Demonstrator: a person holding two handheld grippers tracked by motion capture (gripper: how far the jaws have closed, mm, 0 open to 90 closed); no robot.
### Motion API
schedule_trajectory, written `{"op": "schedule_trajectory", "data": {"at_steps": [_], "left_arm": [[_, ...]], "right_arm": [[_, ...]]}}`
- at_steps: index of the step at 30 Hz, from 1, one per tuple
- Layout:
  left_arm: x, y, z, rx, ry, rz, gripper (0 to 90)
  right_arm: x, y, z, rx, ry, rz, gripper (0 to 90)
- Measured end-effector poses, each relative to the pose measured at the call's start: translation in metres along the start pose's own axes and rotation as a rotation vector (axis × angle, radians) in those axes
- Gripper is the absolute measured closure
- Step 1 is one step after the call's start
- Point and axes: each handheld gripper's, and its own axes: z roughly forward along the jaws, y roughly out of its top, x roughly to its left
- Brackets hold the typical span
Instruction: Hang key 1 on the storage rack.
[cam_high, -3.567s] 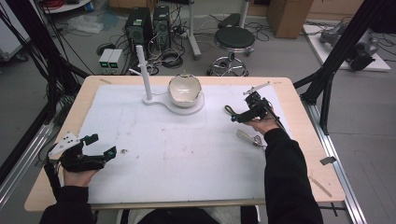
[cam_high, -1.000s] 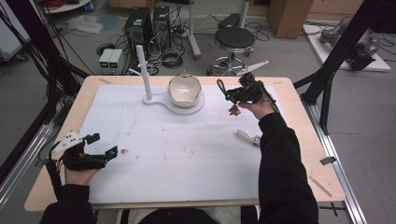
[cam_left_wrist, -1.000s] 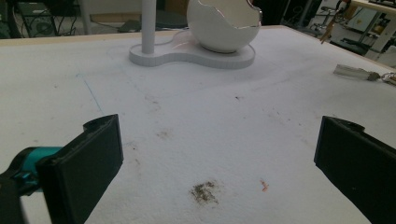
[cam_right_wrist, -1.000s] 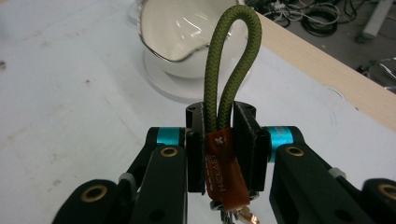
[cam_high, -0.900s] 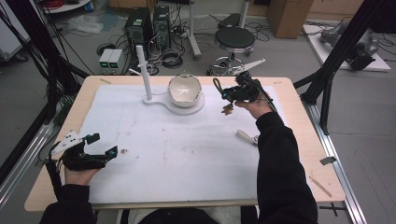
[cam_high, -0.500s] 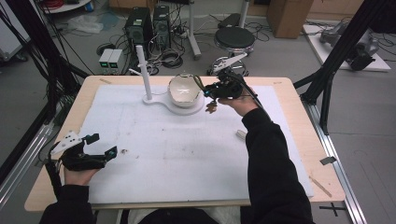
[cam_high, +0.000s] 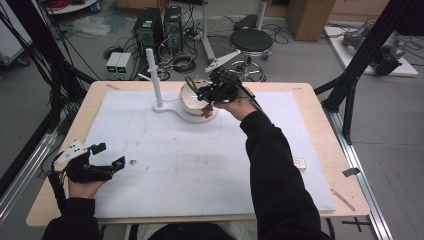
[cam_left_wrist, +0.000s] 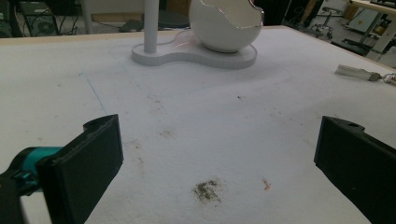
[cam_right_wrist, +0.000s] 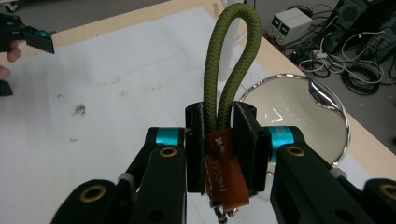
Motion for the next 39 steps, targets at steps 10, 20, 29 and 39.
{"op": "schedule_trajectory", "data": {"at_steps": [10, 20, 29, 39], "left_arm": [[0.0, 0.0, -0.001, -0.003, -0.002, -0.001, 1.7], [-0.001, 0.0, -0.001, 0.004, -0.009, 0.01, 1.7], [0.0, 0.0, -0.001, 0.004, -0.013, 0.01, 1.7], [0.0, -0.001, -0.001, 0.005, -0.015, 0.011, 1.7]], "right_arm": [[0.01, 0.029, 0.025, 0.005, -0.001, -0.015, 75.0], [0.017, 0.053, 0.05, 0.027, 0.012, -0.037, 75.0], [0.024, 0.074, 0.07, 0.041, 0.024, -0.059, 75.0], [0.033, 0.088, 0.089, 0.064, -0.011, -0.084, 75.0]]}}
